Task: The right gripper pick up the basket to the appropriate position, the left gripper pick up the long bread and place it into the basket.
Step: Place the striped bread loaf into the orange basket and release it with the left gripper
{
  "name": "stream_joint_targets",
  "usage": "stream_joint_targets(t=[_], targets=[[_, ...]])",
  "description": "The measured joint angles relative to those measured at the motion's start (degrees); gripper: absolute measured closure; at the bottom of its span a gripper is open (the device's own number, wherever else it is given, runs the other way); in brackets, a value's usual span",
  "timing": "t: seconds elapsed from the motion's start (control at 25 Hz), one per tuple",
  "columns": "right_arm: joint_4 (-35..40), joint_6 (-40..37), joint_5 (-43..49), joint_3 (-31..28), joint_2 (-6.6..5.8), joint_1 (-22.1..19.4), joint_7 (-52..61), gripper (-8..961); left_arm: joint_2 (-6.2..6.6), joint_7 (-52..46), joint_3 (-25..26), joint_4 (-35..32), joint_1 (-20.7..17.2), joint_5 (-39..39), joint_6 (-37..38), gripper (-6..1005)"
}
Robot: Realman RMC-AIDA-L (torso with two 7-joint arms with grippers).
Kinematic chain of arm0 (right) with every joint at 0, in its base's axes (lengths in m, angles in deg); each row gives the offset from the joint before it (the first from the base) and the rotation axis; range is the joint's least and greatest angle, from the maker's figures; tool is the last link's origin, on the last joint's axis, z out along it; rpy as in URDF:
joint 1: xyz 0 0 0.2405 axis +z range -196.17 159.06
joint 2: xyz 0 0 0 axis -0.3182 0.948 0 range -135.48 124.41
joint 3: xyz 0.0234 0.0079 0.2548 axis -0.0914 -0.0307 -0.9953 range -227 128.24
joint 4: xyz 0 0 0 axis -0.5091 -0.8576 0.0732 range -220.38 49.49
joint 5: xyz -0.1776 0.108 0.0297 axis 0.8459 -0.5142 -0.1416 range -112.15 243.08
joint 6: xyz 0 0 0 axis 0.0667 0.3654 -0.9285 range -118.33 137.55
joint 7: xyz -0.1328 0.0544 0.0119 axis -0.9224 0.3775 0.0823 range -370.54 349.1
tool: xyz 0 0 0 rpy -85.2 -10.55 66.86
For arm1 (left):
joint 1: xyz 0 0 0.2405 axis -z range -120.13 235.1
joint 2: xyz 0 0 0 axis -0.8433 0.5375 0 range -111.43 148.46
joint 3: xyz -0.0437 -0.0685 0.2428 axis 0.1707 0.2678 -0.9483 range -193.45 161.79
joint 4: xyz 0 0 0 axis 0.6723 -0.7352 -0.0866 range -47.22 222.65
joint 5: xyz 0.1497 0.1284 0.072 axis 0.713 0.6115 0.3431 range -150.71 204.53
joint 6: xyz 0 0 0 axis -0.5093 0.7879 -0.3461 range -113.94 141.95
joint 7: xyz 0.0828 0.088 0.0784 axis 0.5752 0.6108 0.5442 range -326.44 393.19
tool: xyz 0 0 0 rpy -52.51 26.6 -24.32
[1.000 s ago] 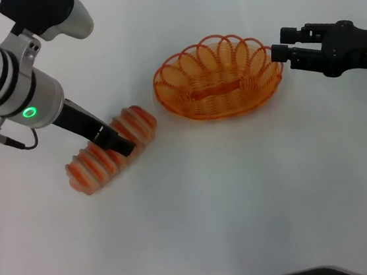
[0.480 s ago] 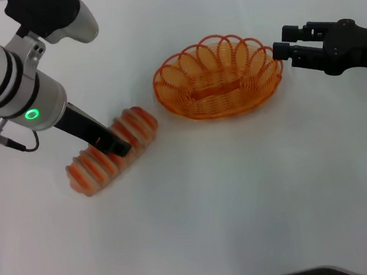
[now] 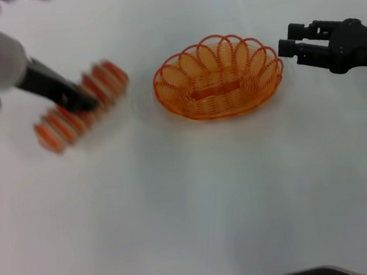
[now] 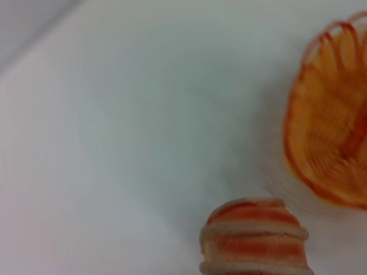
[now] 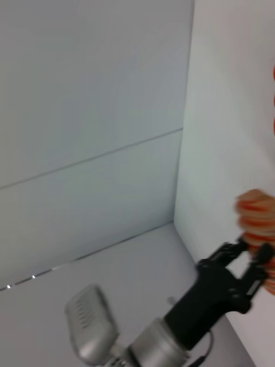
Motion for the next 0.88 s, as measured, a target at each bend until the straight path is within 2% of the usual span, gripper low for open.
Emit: stream_joint_targets(t=[0.16, 0.32, 0.4, 0.56, 0.72, 0.88], targets=[[0.00, 0.01, -0.22, -0.88, -0.13, -0.43, 0.00, 428, 0.57, 3.69, 4.13, -3.49, 3.18, 0.16, 0.37, 564], [0.00, 0.01, -0.25, -1.08, -0.14, -0.76, 0.00, 428, -0.08, 6.81, 4.29, -0.16, 9.85, -1.81, 0.70, 596], [-0.04, 0.02, -0.26, -1.11, -0.07, -1.01, 0.00, 428, -0.52, 8.05, 2.49, 3.54, 13.04, -3.31, -0.13, 611], [-0.48, 0.00, -0.26, -1.57, 0.00, -1.33, -0.06, 428, -0.66, 9.17, -4.67, 11.79, 18.28, -7.56, -5.69, 648], [-1.50, -0.38, -0.27, -1.75, 0.02, -1.40, -0.70, 427, -0.90, 9.92, -11.38, 17.37, 21.32, -10.52, -11.63, 679], [-1.96, -0.40, -0.27, -1.77, 0.17, -1.38, -0.89, 427, -0.93, 10.33, -13.93, 20.78, 22.74, -12.64, -15.19, 703]])
